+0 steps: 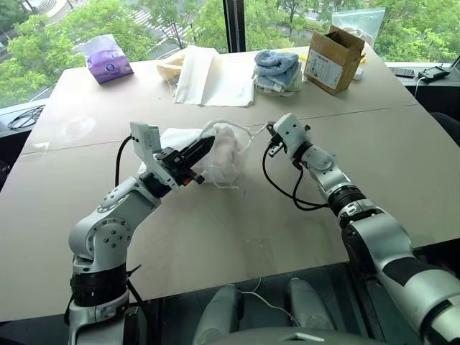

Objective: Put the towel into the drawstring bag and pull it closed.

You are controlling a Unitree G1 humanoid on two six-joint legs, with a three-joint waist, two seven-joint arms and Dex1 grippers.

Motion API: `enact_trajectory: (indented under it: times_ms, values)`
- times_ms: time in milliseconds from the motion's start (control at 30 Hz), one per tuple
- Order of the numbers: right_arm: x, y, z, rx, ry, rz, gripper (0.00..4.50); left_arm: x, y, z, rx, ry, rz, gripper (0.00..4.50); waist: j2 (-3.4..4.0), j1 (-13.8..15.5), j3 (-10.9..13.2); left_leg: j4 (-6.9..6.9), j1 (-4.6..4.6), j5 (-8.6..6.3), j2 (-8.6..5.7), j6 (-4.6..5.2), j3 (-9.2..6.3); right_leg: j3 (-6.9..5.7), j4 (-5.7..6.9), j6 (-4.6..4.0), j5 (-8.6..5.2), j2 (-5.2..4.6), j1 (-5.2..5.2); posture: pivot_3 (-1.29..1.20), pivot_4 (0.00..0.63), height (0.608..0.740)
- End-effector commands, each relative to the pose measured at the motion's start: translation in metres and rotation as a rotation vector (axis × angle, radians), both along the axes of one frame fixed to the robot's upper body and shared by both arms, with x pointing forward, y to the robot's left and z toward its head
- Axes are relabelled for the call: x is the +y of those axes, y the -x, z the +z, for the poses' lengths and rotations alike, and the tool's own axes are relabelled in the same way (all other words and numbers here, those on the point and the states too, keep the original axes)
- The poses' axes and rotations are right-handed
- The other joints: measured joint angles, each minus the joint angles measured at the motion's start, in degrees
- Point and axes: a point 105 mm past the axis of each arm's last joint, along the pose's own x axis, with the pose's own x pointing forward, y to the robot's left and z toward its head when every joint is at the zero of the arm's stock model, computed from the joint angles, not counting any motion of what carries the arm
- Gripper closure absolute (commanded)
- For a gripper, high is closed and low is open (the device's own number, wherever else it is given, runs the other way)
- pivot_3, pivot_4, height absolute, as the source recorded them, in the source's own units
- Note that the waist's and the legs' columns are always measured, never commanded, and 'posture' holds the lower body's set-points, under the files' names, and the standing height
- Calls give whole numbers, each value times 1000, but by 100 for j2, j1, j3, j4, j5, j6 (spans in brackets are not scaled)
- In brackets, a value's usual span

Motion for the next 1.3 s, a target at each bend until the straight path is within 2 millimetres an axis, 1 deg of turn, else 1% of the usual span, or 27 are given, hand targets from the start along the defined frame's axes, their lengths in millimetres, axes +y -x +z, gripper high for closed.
enact_trajectory:
  times_ms: [33, 100, 133, 200, 233, 267, 300, 433, 500, 567, 667, 733, 833, 900, 933, 1033, 1133, 1200, 1300]
  values:
    - [-7, 5, 38, -114, -82, -8, 4480, 0, -2, 14, -51, 15, -2, 4500, 0, 0, 0, 1, 0, 0, 0, 0, 1, 1, 1, 0, 0, 0, 0, 0, 150, 740]
    - [-14, 9, 39, -111, -84, -30, 4480, -6, -2, 15, -54, 21, -42, 4500, 0, 11, -1, 2, 0, 0, 0, 0, -1, -1, 3, 0, 0, 0, 0, 0, 150, 740]
    - [-18, 11, 38, -105, -81, -43, 4500, -10, -2, 15, -55, 11, -70, 3918, 0, 14, -1, 3, 0, 0, 0, 0, -2, -2, 2, 0, 0, 0, 0, 0, 150, 740]
    - [-23, 18, 31, -95, -44, -58, 4500, -18, -8, 15, -69, -39, -70, 3252, 0, 54, -1, 3, -1, 0, 0, 0, -2, -3, 2, 0, 0, -1, 1, 0, 150, 740]
    - [-25, 21, 29, -90, -30, -61, 4500, -19, -10, 14, -72, -58, -60, 2706, 0, 68, -1, 3, -3, 0, -2, 0, -7, -8, 1, 0, 0, -1, 2, 0, 150, 740]
    - [-26, 23, 27, -83, -22, -65, 4500, -20, -11, 14, -74, -69, -65, 2340, 0, 74, 0, 5, -3, 0, -3, 0, -7, -8, 0, 0, 0, -2, 2, 0, 150, 740]
    - [-28, 25, 27, -74, -27, -76, 4500, -19, -10, 14, -73, -70, -71, 1867, 0, 71, -1, 4, -3, 0, -3, 0, -5, -5, 1, 0, 0, -2, 1, 0, 150, 740]
    - [-29, 27, 31, -62, -44, -99, 4500, -11, 1, 5, -45, -96, -96, 1867, 3, -18, 0, -3, 0, 0, 1, 0, 7, 8, 6, 0, 0, 0, -6, 0, 150, 740]
    - [-27, 26, 34, -60, -51, -103, 4500, -15, 12, 4, -24, -85, -161, 1867, 3, -10, 0, -3, 0, 0, 2, 0, 3, 5, 5, 0, 0, 2, -6, 0, 150, 740]
    - [-23, 25, 35, -57, -56, -101, 4500, -25, 29, -2, 18, -89, -262, 1867, 3, 8, 0, -3, -1, 0, 2, 0, 3, 5, 4, 0, 0, 0, -6, 0, 150, 740]
    - [-17, 24, 36, -55, -60, -93, 4500, -35, 48, -18, 90, -128, -358, 1867, 3, 22, 0, -2, -2, -1, 0, 1, 4, 5, 1, 0, 0, -2, -4, 0, 150, 740]
    - [-15, 23, 37, -56, -62, -89, 4500, -36, 53, -29, 123, -182, -365, 1867, 4, 43, 1, -2, -2, 0, -1, 1, 2, 4, 2, 0, 0, -2, -4, 0, 150, 740]
    - [-14, 23, 39, -58, -65, -86, 4500, -32, 51, -50, 159, -289, -317, 1867, 5, 57, 1, -3, 1, 0, 0, 1, 2, 4, 3, 0, 0, 0, -3, 0, 150, 740]
    - [-14, 23, 39, -57, -66, -84, 4500, -28, 44, -65, 186, -358, -245, 1867, 7, 69, 1, -3, 1, 0, 0, 1, 2, 4, 3, 0, 0, 1, -2, 0, 150, 740]
    - [-13, 23, 39, -56, -66, -82, 4500, -29, 40, -69, 173, -387, -217, 1867, 7, 79, 1, -3, 2, 0, -1, 1, 3, 5, 2, 0, 0, 0, -2, 0, 150, 740]
    - [-11, 25, 37, -40, -66, -66, 4500, -38, 29, -71, 117, -398, -168, 1867, 7, 110, 1, -3, 1, 0, -1, 1, 3, 5, 2, 0, 0, 0, -2, 0, 150, 740]
    - [-9, 27, 34, -35, -58, -57, 4500, -50, 25, -70, 80, -369, -160, 1867, 6, 159, 1, -4, 1, 0, -1, 1, 3, 4, 1, 0, 0, -1, -3, 0, 150, 740]
    - [-9, 27, 33, -32, -57, -56, 4500, -57, 24, -74, 62, -373, -157, 1867, 6, 159, 1, -3, 1, 0, -1, 1, 3, 3, 1, 0, 0, -2, -2, 0, 150, 740]
    - [-8, 28, 33, -29, -58, -55, 4500, -60, 18, -77, 34, -385, -125, 1867, 7, 158, 1, -4, 0, -1, -1, 1, 4, 4, 1, 0, 0, -2, -3, 0, 150, 740]
